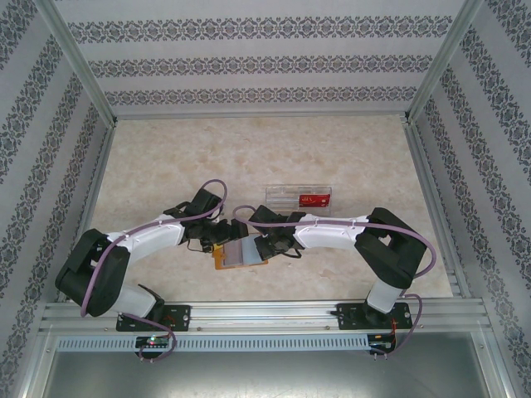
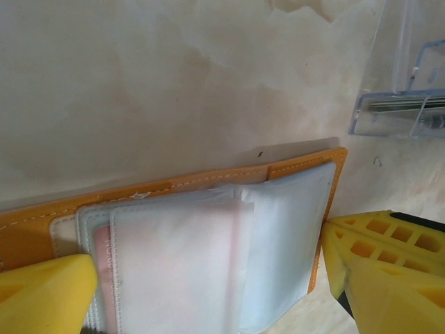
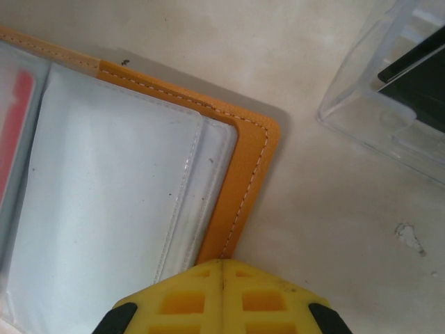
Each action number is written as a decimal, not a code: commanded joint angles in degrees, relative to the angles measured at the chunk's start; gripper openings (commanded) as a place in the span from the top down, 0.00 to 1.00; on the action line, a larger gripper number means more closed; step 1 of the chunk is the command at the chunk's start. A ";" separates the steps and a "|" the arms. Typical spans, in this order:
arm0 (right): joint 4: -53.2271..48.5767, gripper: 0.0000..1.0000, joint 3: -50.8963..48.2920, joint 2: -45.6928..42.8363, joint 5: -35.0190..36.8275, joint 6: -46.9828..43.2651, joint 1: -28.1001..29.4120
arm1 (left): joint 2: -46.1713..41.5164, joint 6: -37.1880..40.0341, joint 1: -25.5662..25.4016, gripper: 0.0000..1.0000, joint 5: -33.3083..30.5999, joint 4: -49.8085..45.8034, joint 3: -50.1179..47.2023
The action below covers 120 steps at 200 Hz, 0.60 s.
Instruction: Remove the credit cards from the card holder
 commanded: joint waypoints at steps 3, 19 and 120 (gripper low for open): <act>-0.78 0.96 -0.45 2.71 -0.56 0.70 0.87 | 1.16 -0.26 -0.97 0.07 3.09 3.02 1.02; -0.80 0.96 -0.49 2.67 -0.52 0.68 0.87 | 1.24 -0.21 -1.11 0.07 3.42 3.06 1.43; -0.84 0.96 -0.91 1.86 -0.07 0.77 0.87 | 3.12 -1.03 -2.48 0.07 5.23 4.56 2.79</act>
